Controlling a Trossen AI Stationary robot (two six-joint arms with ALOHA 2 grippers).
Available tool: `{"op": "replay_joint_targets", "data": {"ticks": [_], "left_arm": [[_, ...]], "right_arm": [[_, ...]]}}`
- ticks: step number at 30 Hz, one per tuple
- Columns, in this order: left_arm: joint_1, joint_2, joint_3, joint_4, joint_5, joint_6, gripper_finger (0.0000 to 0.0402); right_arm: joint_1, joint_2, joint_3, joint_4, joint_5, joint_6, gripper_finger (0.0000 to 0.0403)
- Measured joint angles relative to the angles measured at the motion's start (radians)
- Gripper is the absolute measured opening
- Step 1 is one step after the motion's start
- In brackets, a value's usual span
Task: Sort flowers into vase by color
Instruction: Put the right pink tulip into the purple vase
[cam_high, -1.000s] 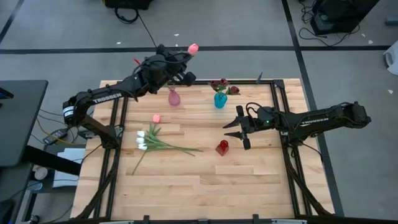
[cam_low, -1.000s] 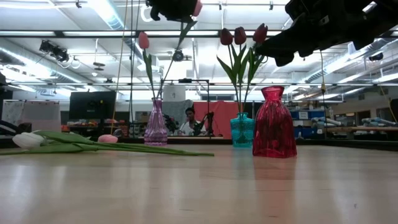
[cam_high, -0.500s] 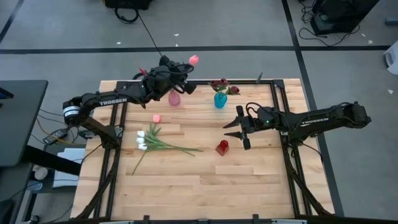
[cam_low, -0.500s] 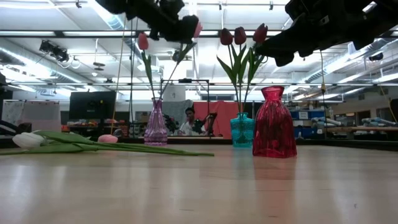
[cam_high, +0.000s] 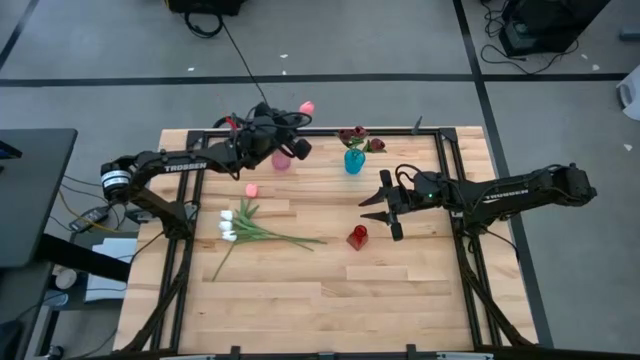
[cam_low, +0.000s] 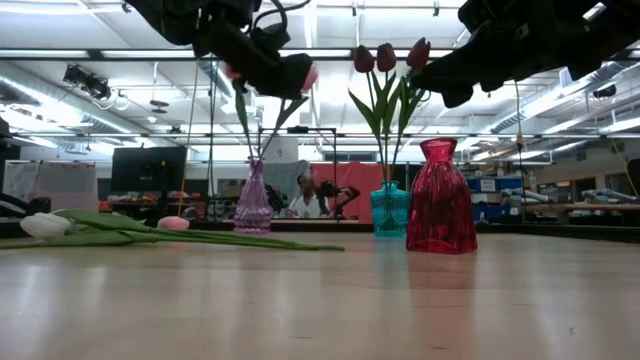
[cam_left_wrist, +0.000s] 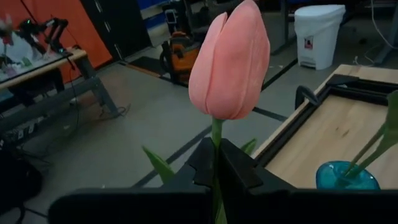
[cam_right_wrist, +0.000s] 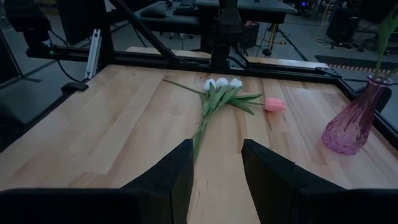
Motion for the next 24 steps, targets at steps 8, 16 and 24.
{"op": "replay_joint_targets", "data": {"ticks": [8, 16, 24], "left_arm": [[0.001, -0.001, -0.011, -0.022, 0.0, -0.075, 0.002], [0.001, -0.001, -0.011, -0.05, 0.0, -0.094, 0.0055], [-0.003, -0.04, -0.011, -0.108, -0.01, -0.094, 0.0114]], "right_arm": [[0.0, 0.0, 0.0, 0.0, -0.005, 0.002, 0.0149], [0.002, 0.0, 0.0, 0.0, -0.005, 0.002, 0.0149], [0.002, 0.0, 0.0, 0.0, -0.005, 0.002, 0.0149]]}}
